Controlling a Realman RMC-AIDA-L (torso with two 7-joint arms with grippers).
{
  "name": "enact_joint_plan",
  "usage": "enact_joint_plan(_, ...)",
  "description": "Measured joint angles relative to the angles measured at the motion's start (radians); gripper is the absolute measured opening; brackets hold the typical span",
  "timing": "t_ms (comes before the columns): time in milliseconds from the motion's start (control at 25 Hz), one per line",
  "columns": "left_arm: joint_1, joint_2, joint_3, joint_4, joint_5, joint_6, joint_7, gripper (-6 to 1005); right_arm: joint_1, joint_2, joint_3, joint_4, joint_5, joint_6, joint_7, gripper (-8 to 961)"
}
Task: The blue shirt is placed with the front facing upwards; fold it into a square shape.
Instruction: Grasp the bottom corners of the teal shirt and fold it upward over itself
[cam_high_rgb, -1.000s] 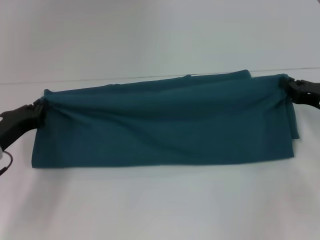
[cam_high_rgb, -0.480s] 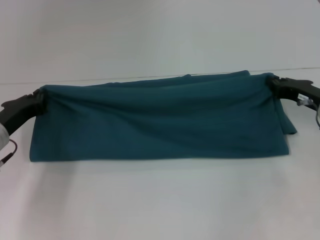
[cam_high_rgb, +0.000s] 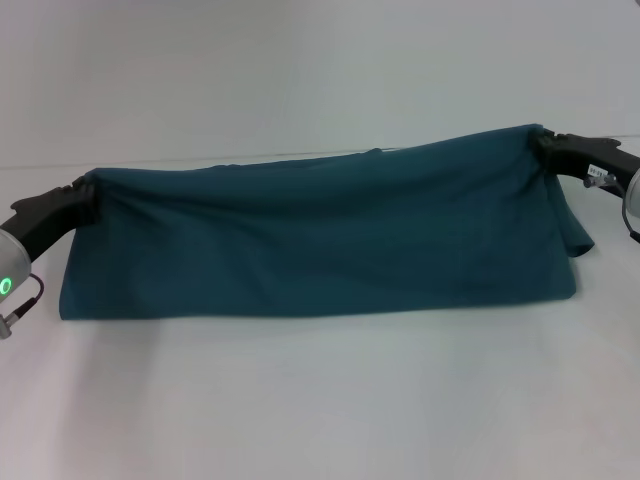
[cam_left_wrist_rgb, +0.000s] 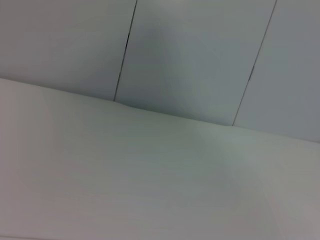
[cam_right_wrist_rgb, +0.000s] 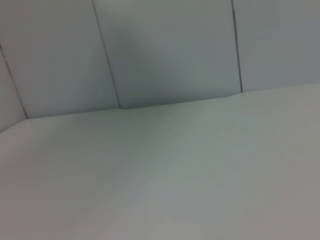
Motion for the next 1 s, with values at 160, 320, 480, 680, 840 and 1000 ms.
enact_joint_plan(160,-0.012,0.0,0.0,0.0,0.0,-0.021,-0.003,57,0.007,-0.006,0.0,0.008,0.005,0.018,0.0,76)
enact_joint_plan(320,-0.03,0.0,0.001,-0.008,-0.013,-0.055,0.001,57,0.02,-0.01,0.0,0.013,0.005,0.037,-0.001,76)
enact_joint_plan(480,-0.051,0.0,0.002,-0.017,-0.015,-0.097,0.003,57,0.04,-0.01,-0.011,0.027,0.005,0.081,-0.006,76)
enact_joint_plan(680,-0.075,0.0,0.002,-0.022,-0.015,-0.151,0.003,56,0.067,-0.015,-0.028,0.063,0.006,0.149,-0.035,77)
enact_joint_plan(840,-0.091,0.001,0.001,-0.035,-0.015,-0.18,0.004,56,0.083,-0.018,-0.029,0.077,0.006,0.189,-0.062,77)
enact_joint_plan(1000,-0.11,0.002,0.002,-0.038,-0.015,-0.208,0.005,56,0.091,-0.019,-0.029,0.079,0.006,0.216,-0.065,77)
